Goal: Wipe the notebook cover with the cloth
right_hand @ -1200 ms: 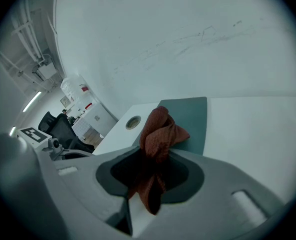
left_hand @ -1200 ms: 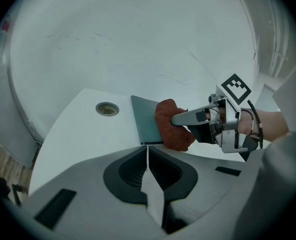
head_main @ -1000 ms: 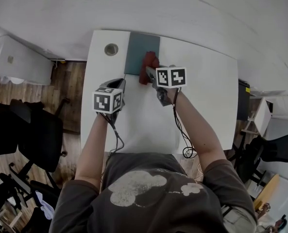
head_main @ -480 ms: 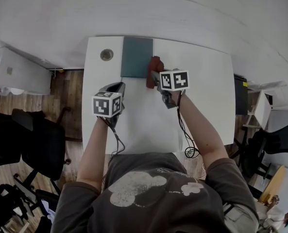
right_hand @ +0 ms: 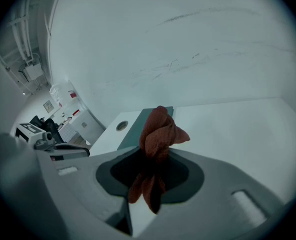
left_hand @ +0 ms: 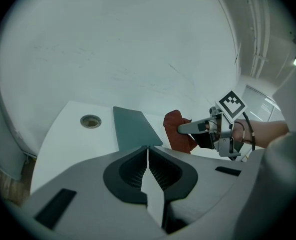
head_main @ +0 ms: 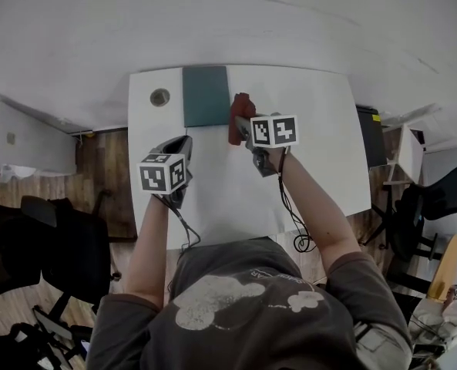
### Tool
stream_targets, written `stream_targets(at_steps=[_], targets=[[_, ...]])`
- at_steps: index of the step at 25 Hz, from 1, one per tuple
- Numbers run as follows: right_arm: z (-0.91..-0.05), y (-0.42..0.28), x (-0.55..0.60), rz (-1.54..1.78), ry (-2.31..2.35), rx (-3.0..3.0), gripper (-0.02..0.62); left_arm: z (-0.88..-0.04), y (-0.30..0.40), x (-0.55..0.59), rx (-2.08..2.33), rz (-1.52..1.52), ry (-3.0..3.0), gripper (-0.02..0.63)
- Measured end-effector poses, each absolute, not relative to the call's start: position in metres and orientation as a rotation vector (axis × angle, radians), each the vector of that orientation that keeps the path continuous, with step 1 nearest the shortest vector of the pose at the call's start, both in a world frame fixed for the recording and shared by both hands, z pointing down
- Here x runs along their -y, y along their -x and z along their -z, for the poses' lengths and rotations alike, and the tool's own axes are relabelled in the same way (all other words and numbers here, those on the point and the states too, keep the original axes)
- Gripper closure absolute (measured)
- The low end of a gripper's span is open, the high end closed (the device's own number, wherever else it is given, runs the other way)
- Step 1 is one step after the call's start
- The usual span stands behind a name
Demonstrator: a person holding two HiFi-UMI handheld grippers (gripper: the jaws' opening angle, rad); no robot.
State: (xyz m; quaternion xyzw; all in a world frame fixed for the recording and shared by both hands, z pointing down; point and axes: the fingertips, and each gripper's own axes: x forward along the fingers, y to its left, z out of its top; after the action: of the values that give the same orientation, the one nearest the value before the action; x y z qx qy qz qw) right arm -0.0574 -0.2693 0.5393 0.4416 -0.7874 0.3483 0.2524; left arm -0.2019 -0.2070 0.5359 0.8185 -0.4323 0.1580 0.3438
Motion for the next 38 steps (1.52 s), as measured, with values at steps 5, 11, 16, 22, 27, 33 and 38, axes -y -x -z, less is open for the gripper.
stream_targets(at_steps=[5, 11, 16, 22, 27, 33, 38], targets=[[-0.510, 0.056, 0.250, -0.880, -1.266, 2.192, 0.485, -0.513, 0.208, 0.204, 1.143, -0.375, -2.223, 0.603], [-0.493, 0.060, 0.227, -0.826, -1.262, 2.261, 0.485, -0.498, 0.203, 0.193, 1.187, -0.347, -2.329, 0.603], [-0.487, 0.056, 0.220, -0.779, -1.242, 2.317, 0.485, -0.488, 0.197, 0.173, 1.229, -0.325, -2.336, 0.603], [-0.483, 0.051, 0.217, -0.772, -1.109, 2.400, 0.485, -0.481, 0.205, 0.158, 1.394, -0.309, -2.246, 0.603], [-0.479, 0.048, 0.216, -0.752, -0.998, 2.460, 0.485, -0.472, 0.204, 0.146, 1.515, -0.293, -2.182, 0.603], [-0.464, 0.035, 0.207, -0.706, -0.891, 2.541, 0.485, -0.457, 0.182, 0.127, 1.622, -0.282, -2.139, 0.603], [-0.459, 0.014, 0.190, -0.676, -0.793, 2.588, 0.485, -0.446, 0.153, 0.104, 1.709, -0.253, -2.092, 0.603]])
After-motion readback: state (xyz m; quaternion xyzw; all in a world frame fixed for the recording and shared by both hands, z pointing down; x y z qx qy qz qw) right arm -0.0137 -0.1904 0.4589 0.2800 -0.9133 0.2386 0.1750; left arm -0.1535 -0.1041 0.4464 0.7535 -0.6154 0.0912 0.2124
